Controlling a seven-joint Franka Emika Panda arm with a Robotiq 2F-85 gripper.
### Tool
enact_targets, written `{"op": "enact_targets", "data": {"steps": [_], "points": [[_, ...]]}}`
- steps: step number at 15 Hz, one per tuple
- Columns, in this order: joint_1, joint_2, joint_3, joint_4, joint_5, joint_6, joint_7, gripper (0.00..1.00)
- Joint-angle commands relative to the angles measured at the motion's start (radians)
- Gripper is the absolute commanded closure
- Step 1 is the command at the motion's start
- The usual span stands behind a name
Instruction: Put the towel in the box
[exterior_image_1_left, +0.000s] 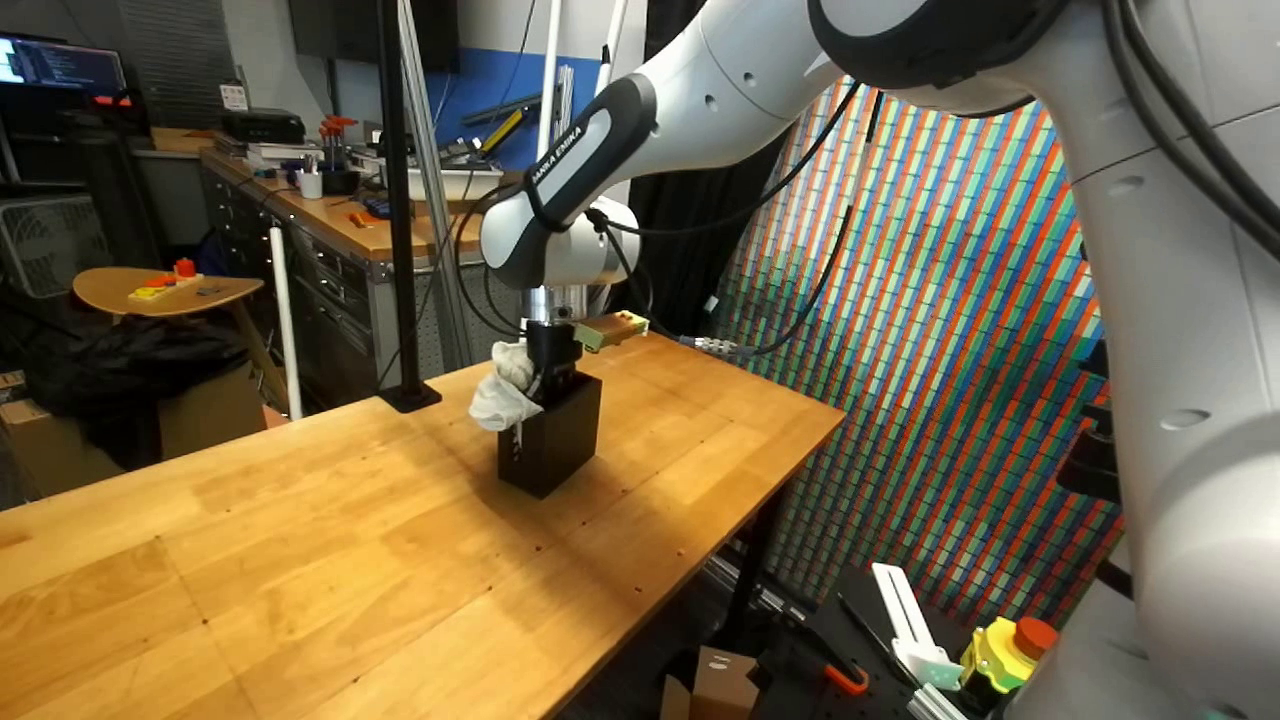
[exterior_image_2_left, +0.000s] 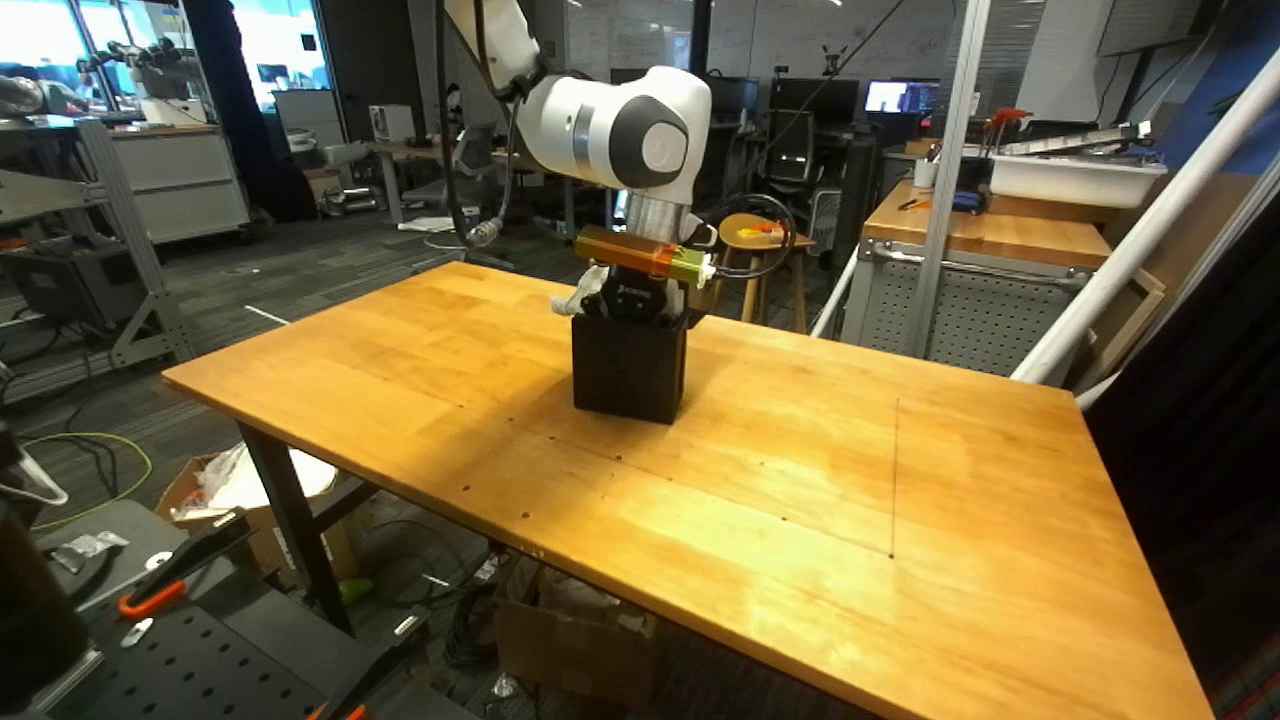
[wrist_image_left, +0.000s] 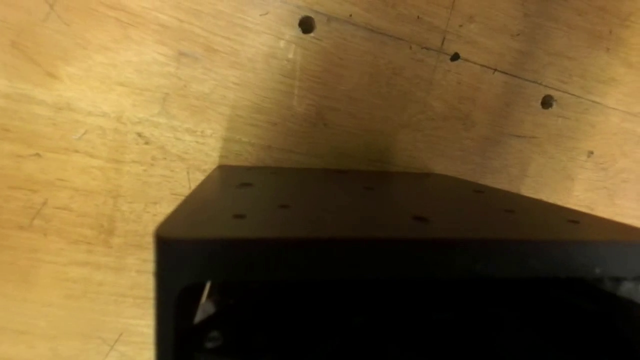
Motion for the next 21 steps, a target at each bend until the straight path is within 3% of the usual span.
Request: {"op": "enact_targets", "data": {"steps": [1, 13, 21], "points": [[-0.016, -0.030, 0.010, -0.015, 0.012, -0.014, -0.026, 1.00], [0.047, -0.270, 0.016, -0.053, -0.009, -0.065, -0.017, 1.00], [0.131, -0.282, 0.041, 0.000, -0.041, -0.058, -0.018, 1.00]]}}
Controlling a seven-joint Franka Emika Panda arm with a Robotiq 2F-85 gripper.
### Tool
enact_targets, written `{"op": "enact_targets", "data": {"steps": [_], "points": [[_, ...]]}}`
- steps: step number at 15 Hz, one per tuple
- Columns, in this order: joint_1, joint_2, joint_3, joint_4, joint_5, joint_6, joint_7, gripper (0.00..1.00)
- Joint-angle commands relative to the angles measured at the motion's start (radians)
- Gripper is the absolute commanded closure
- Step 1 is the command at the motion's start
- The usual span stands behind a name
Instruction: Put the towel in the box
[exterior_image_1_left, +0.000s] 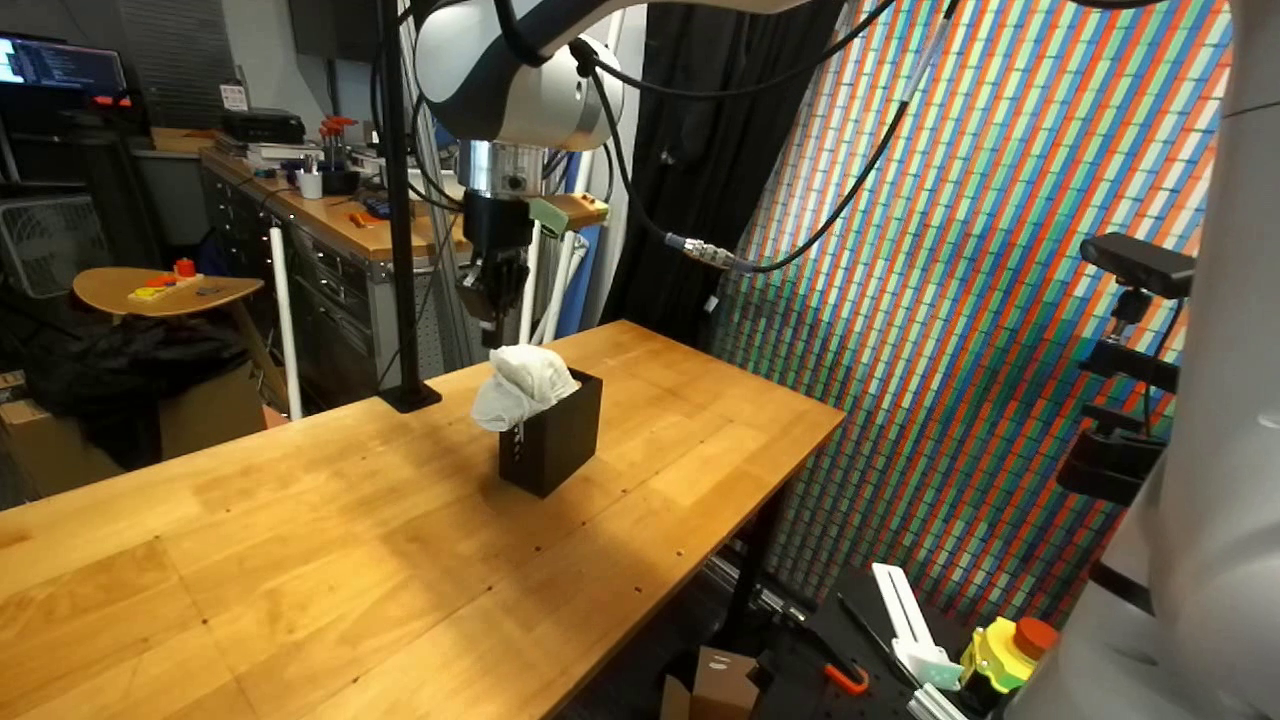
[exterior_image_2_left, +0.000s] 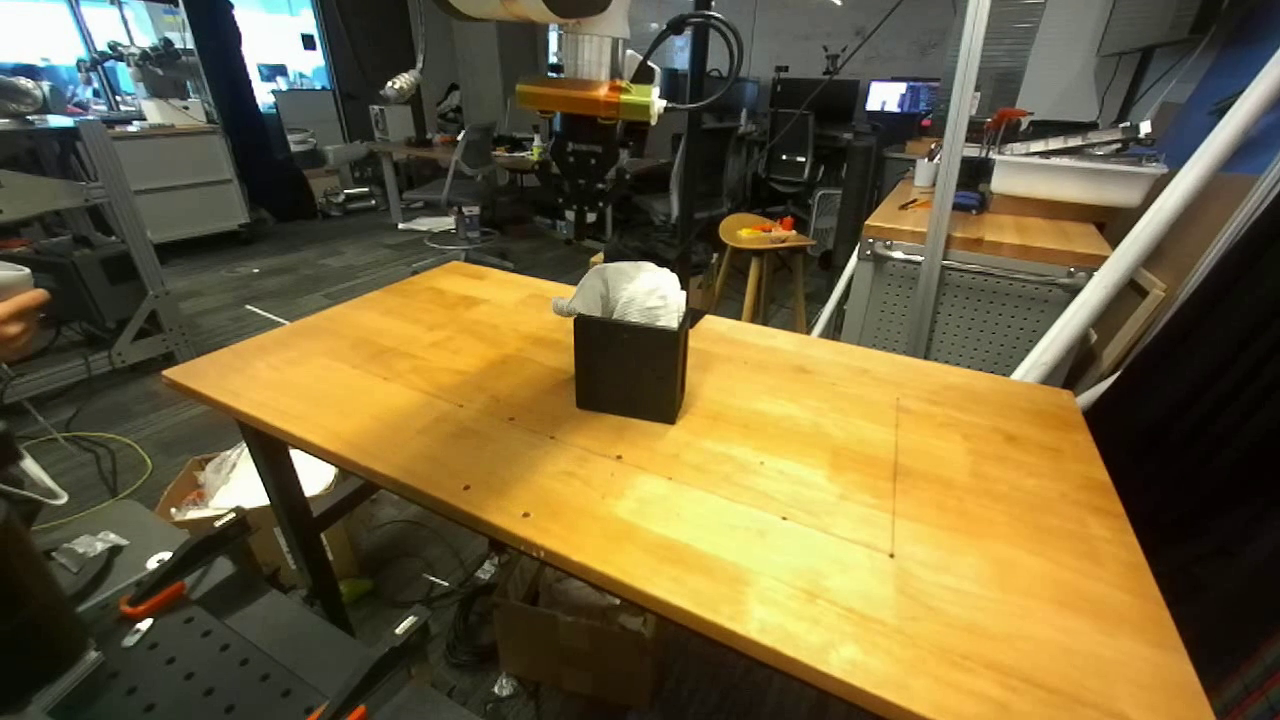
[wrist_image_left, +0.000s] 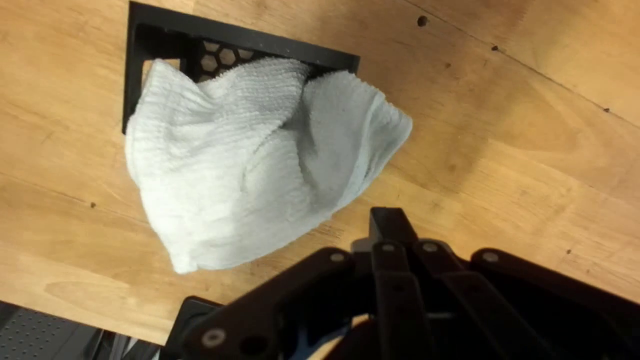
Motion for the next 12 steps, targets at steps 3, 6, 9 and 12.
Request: {"op": "enact_targets", "data": {"steps": [3, 6, 9, 12], "points": [[0.045, 0.030, 0.014, 0.062, -0.056, -0.006, -0.021, 1.00], [0.053, 0.060, 0.021, 0.092, -0.072, -0.006, -0.045, 1.00], [0.052, 0.098, 0.028, 0.124, -0.079, -0.007, -0.084, 1.00], [0.049, 0.136, 0.027, 0.156, -0.090, -0.013, -0.124, 1.00]]}}
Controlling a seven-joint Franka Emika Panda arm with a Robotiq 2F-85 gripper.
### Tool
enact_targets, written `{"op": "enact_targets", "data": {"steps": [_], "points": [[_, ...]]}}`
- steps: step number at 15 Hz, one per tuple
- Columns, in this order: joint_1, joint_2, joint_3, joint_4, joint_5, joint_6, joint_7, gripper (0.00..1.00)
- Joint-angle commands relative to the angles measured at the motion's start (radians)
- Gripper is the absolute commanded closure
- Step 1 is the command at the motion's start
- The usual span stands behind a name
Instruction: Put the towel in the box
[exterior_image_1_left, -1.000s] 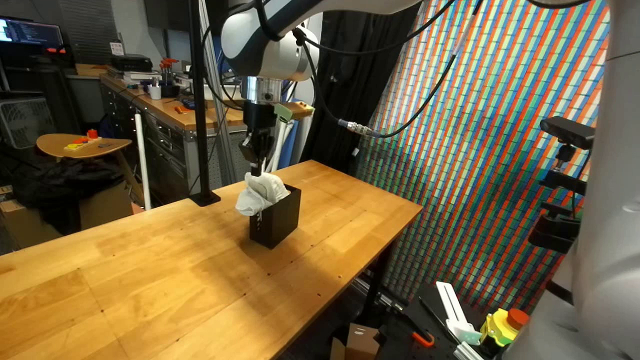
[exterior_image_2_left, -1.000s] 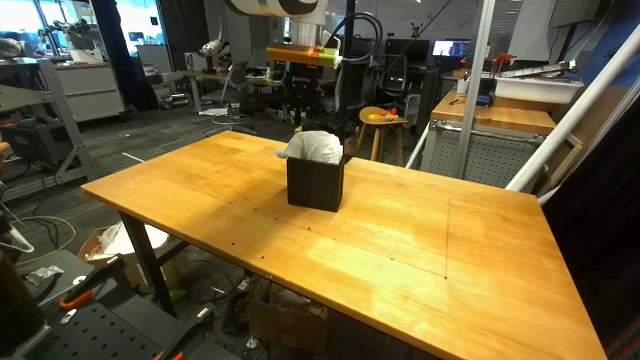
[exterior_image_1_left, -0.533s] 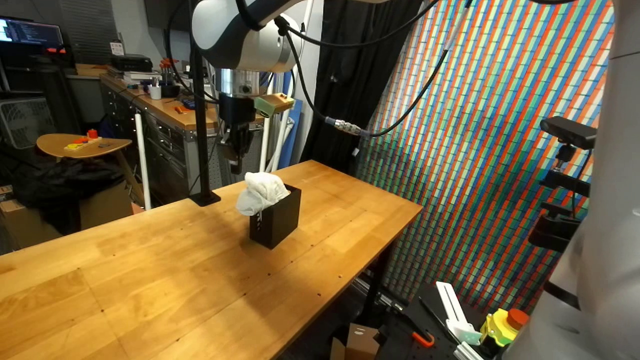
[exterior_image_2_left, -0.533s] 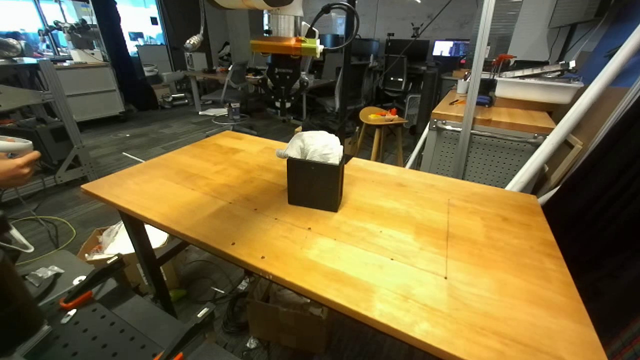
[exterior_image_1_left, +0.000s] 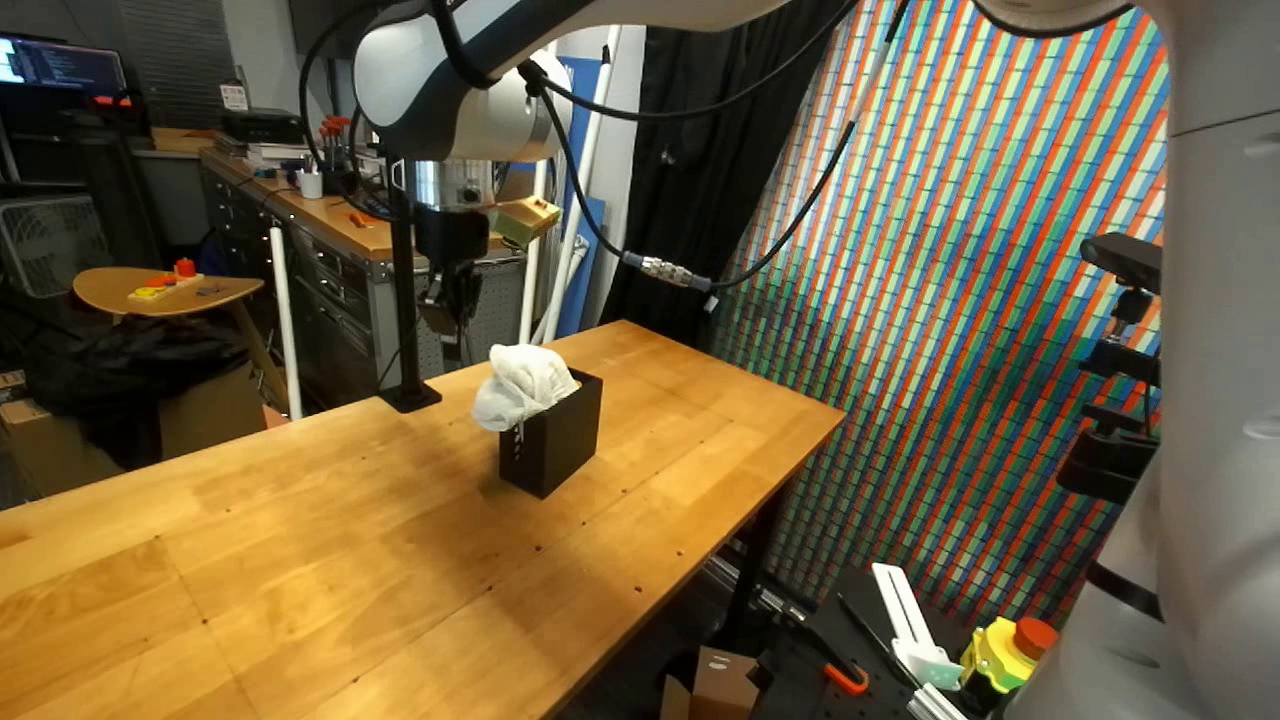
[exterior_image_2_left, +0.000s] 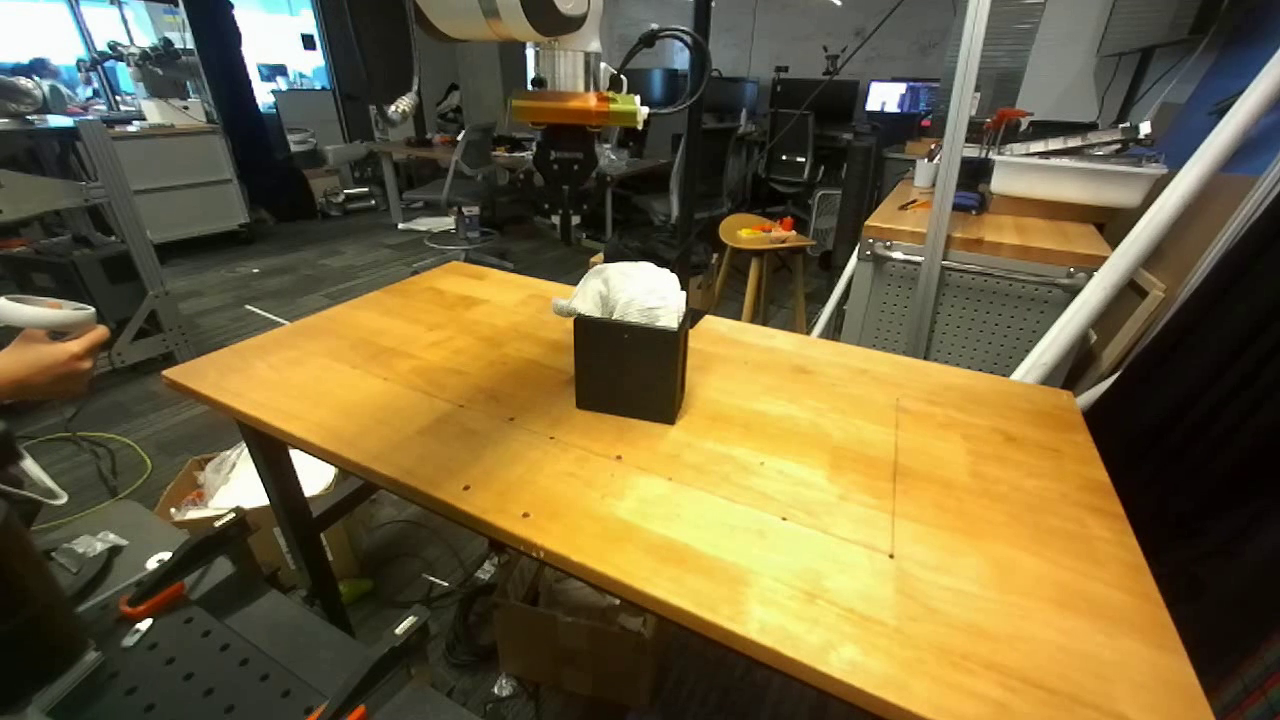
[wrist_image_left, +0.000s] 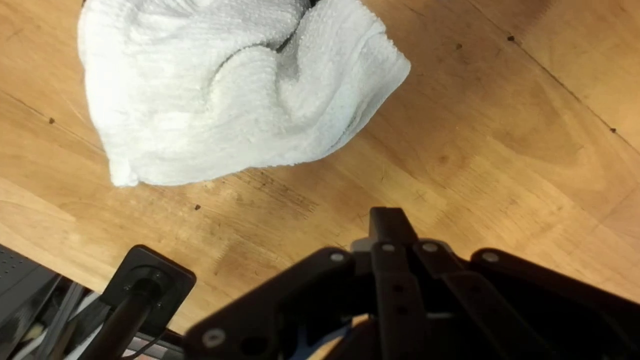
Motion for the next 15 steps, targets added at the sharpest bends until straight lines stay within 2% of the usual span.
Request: {"op": "enact_targets", "data": {"steps": [1, 11, 12, 13, 15], "points": [[-0.006, 0.057, 0.003, 0.077, -0.024, -0.015, -0.053, 1.00], [-0.063, 0.142, -0.021, 0.196, -0.016, -0.026, -0.061, 1.00], [-0.062, 0.146, -0.026, 0.203, -0.022, -0.026, -0.051, 0.96], [-0.062, 0.150, -0.028, 0.210, -0.025, -0.026, -0.048, 0.73], [-0.060, 0.157, -0.034, 0.219, -0.033, -0.026, -0.042, 0.70]]}}
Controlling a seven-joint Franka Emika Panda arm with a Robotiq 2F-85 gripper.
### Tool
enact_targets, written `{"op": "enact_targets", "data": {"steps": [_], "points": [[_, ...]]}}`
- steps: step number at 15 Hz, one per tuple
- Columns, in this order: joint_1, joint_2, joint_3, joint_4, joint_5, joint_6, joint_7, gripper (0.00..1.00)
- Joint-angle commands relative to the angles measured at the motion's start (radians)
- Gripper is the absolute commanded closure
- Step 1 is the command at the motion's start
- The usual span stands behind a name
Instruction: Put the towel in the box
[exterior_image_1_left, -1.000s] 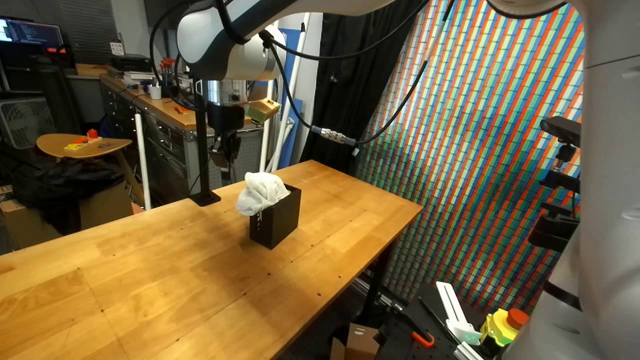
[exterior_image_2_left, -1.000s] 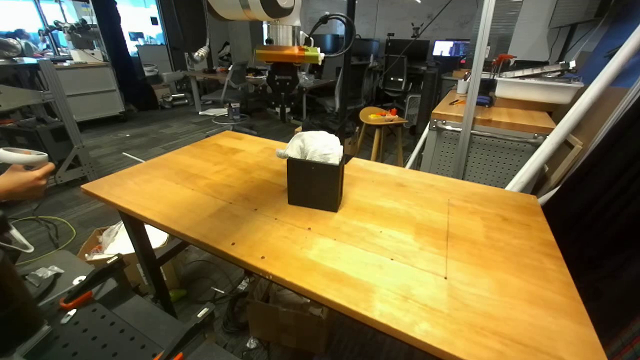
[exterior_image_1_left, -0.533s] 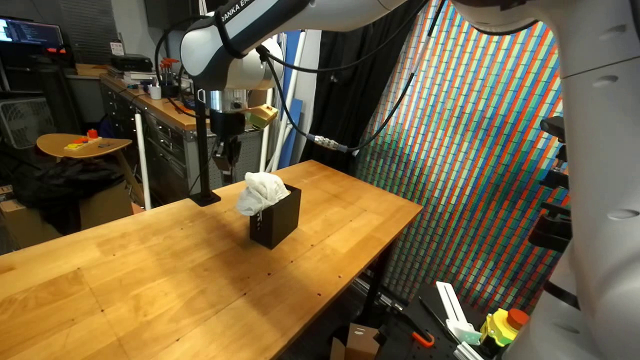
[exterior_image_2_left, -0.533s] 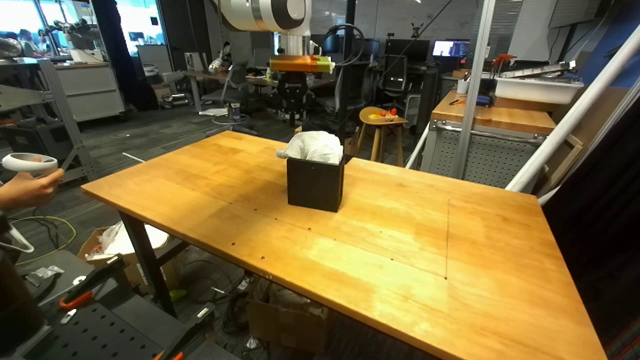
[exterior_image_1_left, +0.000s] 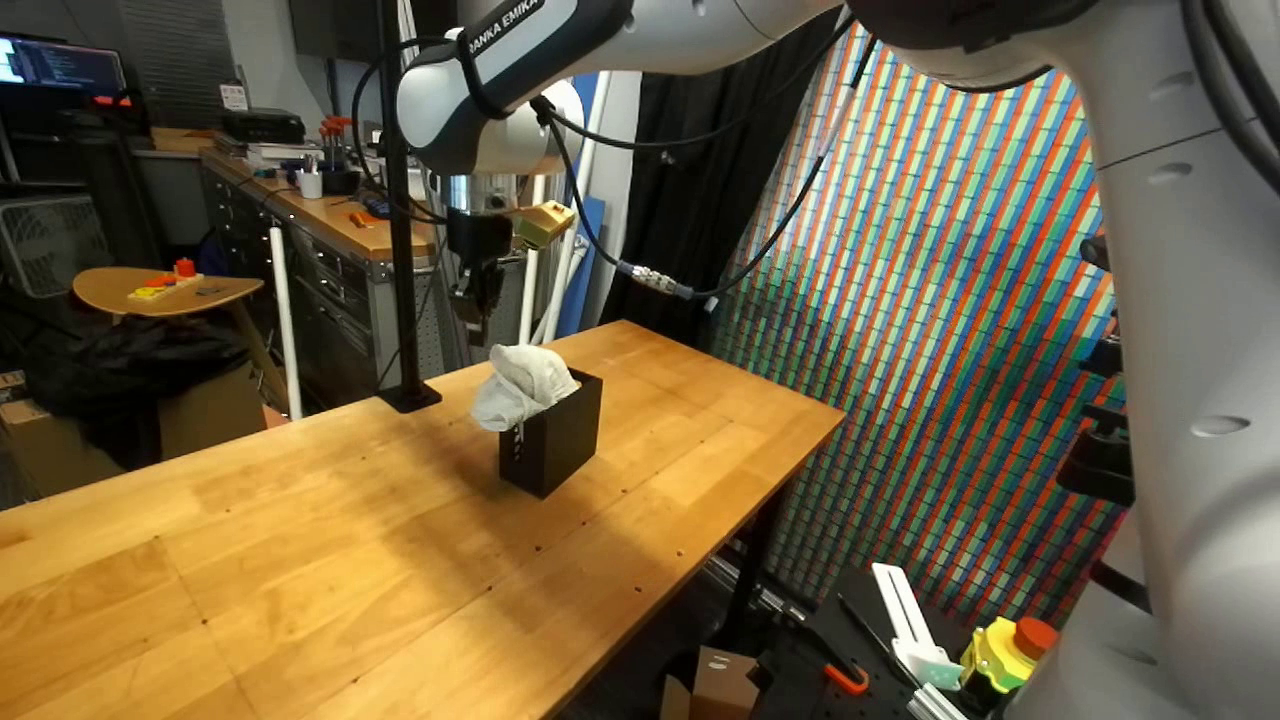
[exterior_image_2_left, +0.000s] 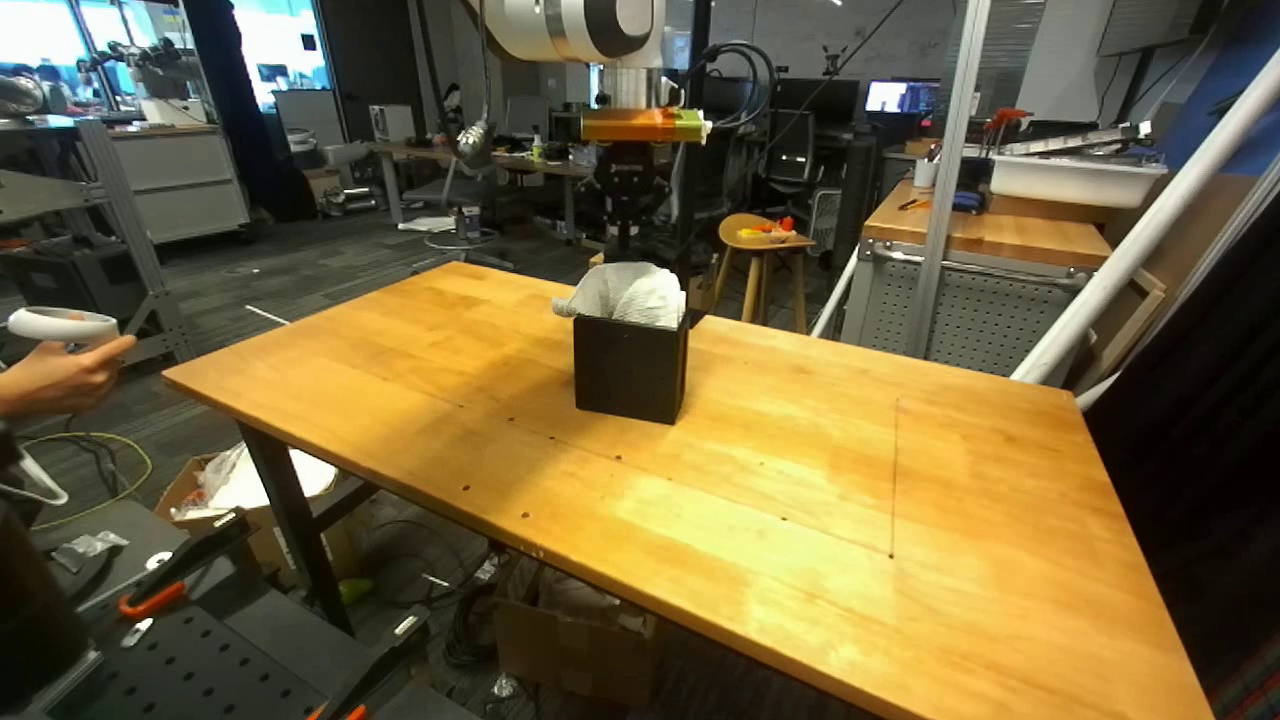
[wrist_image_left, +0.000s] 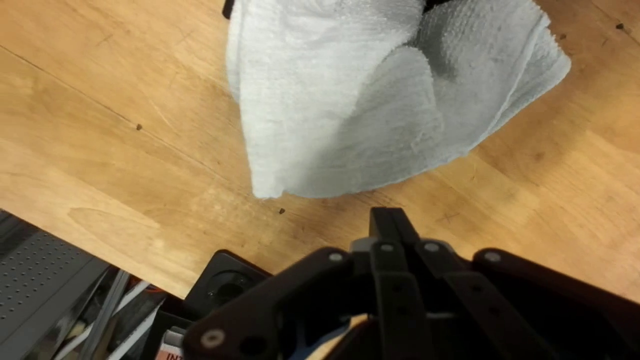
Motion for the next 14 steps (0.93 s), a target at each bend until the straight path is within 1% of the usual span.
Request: {"op": "enact_targets", "data": {"steps": [1, 2, 9, 10, 14], "points": [[0.007, 0.031, -0.008, 0.061, -0.025, -0.027, 0.014, 0.64], [0.007, 0.035, -0.010, 0.064, -0.028, -0.028, 0.014, 0.55], [0.000, 0.053, -0.028, 0.060, -0.056, -0.021, 0.019, 0.04], [-0.002, 0.054, -0.031, 0.058, -0.056, -0.020, 0.020, 0.00], [-0.010, 0.059, -0.035, 0.049, -0.050, -0.018, 0.020, 0.00]]}}
